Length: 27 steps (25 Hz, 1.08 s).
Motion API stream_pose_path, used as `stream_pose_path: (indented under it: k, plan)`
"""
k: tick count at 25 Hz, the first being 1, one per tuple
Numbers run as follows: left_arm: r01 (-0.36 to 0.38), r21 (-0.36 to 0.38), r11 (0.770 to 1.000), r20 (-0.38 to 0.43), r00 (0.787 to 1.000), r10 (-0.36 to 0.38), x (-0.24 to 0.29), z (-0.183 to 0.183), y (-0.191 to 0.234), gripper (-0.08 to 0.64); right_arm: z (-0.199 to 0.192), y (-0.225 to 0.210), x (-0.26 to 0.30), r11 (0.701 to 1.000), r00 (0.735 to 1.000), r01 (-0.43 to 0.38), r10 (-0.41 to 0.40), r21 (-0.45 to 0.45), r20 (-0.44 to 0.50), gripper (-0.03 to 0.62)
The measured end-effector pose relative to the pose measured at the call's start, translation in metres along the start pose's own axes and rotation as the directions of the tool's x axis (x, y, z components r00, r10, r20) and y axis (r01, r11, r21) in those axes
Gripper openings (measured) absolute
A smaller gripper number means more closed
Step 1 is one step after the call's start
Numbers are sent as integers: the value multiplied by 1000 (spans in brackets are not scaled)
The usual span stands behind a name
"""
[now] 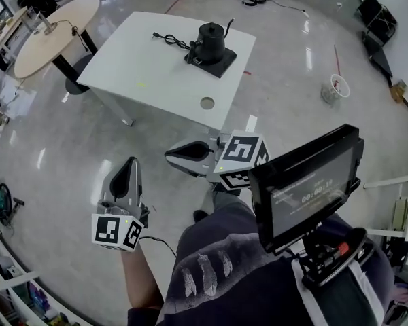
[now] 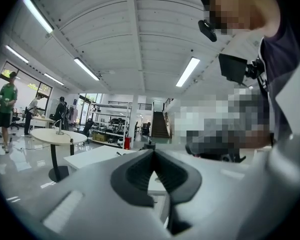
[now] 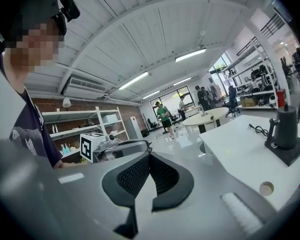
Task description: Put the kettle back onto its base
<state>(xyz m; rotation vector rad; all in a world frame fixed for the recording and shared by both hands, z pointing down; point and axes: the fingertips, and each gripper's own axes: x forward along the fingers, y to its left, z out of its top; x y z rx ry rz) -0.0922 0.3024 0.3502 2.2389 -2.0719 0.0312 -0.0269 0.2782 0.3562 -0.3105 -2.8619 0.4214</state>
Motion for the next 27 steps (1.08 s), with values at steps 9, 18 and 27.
stream_pose_path:
  k: [9,18,27]
  plan:
    - [92,-77,993,39,995,-89,-14,-9,-39,-2,-15,26,-23,997,997,76,-76,-3,-7,2]
    - [235,-16,972,-12,972,-235,25,-6,-117,-2,-11,9,-92,985,978,168,-172,50,114,2]
    - [467,13,884,-94,881,-464,128,1,-355,-2,-55,-10,-358,906,888,360,-406,221,218,2]
